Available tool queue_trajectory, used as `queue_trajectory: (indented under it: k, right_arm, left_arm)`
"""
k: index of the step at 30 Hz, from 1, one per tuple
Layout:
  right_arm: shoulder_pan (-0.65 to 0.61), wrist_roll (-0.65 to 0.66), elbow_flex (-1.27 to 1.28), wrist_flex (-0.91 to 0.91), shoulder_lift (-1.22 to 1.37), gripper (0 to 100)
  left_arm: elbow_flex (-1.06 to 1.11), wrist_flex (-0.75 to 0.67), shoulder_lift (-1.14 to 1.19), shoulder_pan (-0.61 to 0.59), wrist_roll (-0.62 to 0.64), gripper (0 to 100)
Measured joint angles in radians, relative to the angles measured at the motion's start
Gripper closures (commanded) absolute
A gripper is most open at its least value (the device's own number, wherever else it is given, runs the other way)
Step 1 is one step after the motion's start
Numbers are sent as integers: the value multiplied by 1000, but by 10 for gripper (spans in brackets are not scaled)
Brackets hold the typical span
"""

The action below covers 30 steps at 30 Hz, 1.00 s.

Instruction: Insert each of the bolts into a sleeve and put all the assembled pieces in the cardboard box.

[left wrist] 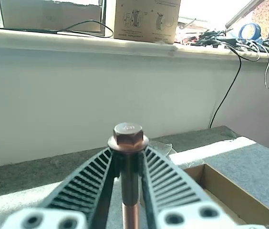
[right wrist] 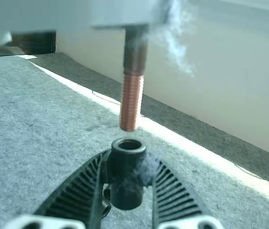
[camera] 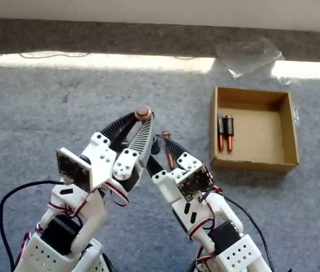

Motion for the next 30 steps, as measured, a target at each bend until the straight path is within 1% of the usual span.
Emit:
queue_trajectory:
  k: [7, 13, 22, 26, 30]
  right_arm:
    - [0, 0, 0, 0, 0, 994]
    - [0, 0, 0, 0, 0, 994]
    - [0, 0, 0, 0, 0, 994]
    - [0, -2, 0, 0, 2, 994]
    - [-3, -2, 0, 2, 2, 994]
  left_arm:
    - [61, -60, 0, 2, 15, 994]
    - [61, -61, 0, 2, 21, 994]
    - [124, -64, -8, 3, 25, 994]
    - [140, -64, -8, -6, 80, 994]
    - [186, -72, -21, -52, 127, 994]
